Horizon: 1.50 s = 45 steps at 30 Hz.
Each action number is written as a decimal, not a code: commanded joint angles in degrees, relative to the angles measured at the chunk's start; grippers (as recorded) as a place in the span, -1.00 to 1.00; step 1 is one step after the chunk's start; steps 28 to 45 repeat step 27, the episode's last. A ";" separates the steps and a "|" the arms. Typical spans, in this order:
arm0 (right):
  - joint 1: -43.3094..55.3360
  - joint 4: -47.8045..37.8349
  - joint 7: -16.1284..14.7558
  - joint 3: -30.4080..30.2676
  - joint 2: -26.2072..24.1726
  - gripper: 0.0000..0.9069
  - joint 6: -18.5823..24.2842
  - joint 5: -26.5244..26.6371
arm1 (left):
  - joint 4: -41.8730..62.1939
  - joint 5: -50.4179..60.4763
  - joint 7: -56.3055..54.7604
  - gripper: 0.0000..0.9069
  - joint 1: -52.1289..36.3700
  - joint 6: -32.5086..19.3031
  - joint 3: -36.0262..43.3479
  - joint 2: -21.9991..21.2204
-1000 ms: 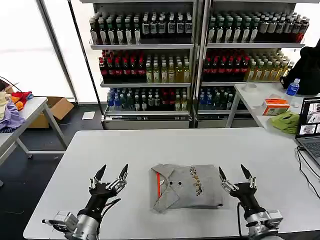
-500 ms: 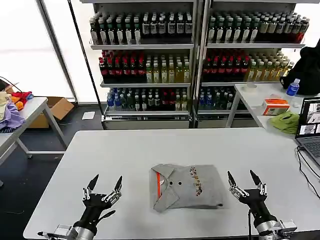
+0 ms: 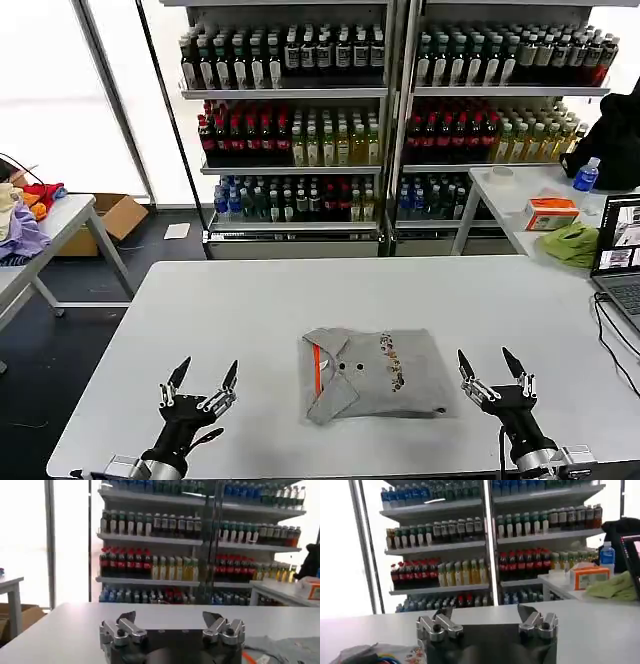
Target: Fold and organize the clothes.
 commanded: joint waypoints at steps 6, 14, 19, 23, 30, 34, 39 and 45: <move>-0.55 -0.38 0.52 1.02 -0.07 1.00 1.46 -0.65 | 1.13 -0.57 0.31 1.00 0.13 -0.26 -1.23 0.61; -0.53 -0.65 0.78 1.48 -0.47 1.00 0.87 -0.71 | 1.17 -0.88 0.42 1.00 -0.22 -0.25 -1.73 0.39; -0.36 -0.82 0.77 1.19 -0.36 1.00 0.88 -1.44 | 0.94 -0.97 0.52 1.00 0.15 -0.23 -2.20 0.36; -0.21 -1.06 0.80 1.12 -0.35 1.00 0.89 -1.50 | 1.10 -1.17 0.55 1.00 0.17 -0.24 -2.48 0.24; -0.28 -1.26 0.77 1.18 -0.40 1.00 0.90 -1.53 | 0.75 -1.33 0.61 1.00 -0.04 -0.21 -2.69 0.00; -0.28 -1.26 0.77 1.18 -0.40 1.00 0.90 -1.53 | 0.75 -1.33 0.61 1.00 -0.04 -0.21 -2.69 0.00; -0.28 -1.26 0.77 1.18 -0.40 1.00 0.90 -1.53 | 0.75 -1.33 0.61 1.00 -0.04 -0.21 -2.69 0.00; -0.28 -1.26 0.77 1.18 -0.40 1.00 0.90 -1.53 | 0.75 -1.33 0.61 1.00 -0.04 -0.21 -2.69 0.00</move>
